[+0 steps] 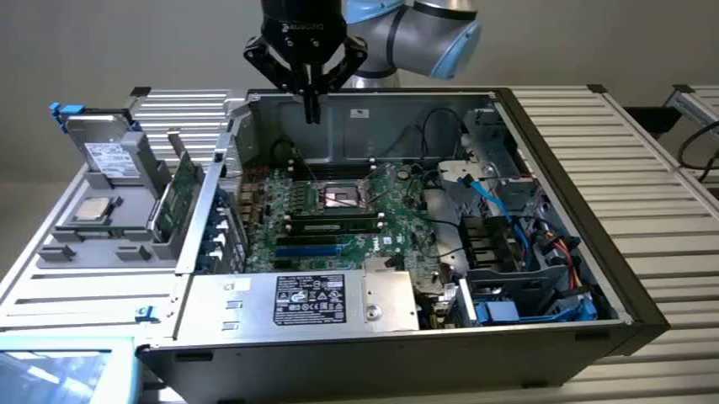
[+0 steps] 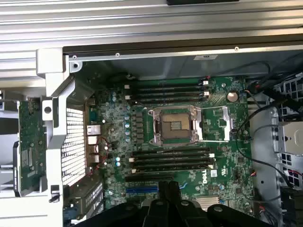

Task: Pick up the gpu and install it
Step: 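Reach for the gpu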

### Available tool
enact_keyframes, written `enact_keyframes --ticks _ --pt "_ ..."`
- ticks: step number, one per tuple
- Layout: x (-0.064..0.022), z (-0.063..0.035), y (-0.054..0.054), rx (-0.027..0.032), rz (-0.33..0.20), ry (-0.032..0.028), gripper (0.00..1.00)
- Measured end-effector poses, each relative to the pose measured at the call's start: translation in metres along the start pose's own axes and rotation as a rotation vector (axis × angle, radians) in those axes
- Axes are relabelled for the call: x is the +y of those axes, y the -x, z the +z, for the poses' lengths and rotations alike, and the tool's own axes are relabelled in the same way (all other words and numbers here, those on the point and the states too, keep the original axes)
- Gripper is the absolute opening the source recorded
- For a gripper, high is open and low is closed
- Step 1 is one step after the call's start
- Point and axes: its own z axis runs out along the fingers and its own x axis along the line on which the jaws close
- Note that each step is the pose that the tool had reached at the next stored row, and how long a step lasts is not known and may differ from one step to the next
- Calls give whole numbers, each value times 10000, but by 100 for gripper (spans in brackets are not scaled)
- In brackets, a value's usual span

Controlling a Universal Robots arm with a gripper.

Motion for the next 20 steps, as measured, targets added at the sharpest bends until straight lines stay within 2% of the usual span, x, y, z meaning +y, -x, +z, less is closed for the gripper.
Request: enact_keyframes --ticks 4,7,20 --pt "0 -1 -9 0 1 -1 12" --pt "-5 -2 -67 1 0 0 12" --pt "-45 3 -651 3 1 26 12"
